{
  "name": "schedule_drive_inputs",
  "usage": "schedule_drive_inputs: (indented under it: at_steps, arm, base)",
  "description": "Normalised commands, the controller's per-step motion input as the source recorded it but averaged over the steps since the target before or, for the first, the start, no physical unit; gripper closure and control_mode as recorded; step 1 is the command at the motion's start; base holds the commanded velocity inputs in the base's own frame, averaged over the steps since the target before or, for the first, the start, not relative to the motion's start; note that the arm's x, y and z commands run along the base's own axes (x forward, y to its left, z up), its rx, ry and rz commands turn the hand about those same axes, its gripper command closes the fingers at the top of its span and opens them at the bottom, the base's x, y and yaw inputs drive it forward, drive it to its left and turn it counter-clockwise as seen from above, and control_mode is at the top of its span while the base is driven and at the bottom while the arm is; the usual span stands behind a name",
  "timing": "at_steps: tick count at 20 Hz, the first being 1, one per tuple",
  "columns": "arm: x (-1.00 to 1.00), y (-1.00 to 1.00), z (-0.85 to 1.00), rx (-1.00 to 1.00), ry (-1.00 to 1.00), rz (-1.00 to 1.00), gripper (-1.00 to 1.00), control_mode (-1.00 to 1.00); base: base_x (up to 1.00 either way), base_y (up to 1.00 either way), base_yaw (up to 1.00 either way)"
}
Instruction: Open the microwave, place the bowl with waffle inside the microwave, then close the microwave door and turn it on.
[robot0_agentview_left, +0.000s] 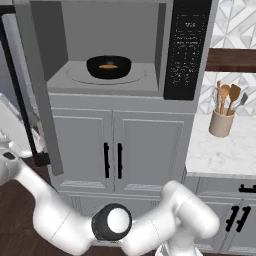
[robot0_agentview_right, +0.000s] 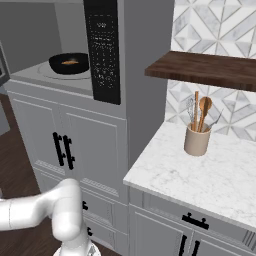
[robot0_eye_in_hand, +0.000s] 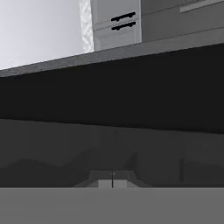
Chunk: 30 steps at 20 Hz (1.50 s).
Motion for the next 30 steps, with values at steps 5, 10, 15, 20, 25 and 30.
schedule_drive_inputs:
  at_steps: [5, 10, 15, 20, 25, 30]
  arm:
    - [-0.39, -1.00, 0.60, 0.66, -0.07, -0.03, 1.00, -1.00]
    - [-0.08, -1.00, 0.27, 0.66, -0.01, -0.02, 1.00, -1.00]
    - [0.28, -1.00, 0.02, 0.61, 0.00, 0.00, 1.00, -1.00]
    - [0.38, -1.00, 0.04, 0.57, 0.00, 0.00, 1.00, -1.00]
    - [0.90, -1.00, -0.20, 0.37, -0.03, 0.12, 1.00, -1.00]
    - [1.00, -1.00, -0.01, 0.35, -0.01, 0.18, 1.00, -1.00]
  base:
    - [0.00, 0.00, 0.00]
    - [0.00, 0.00, 0.00]
    - [0.00, 0.00, 0.00]
    - [0.00, 0.00, 0.00]
    - [0.00, 0.00, 0.00]
    - [0.00, 0.00, 0.00]
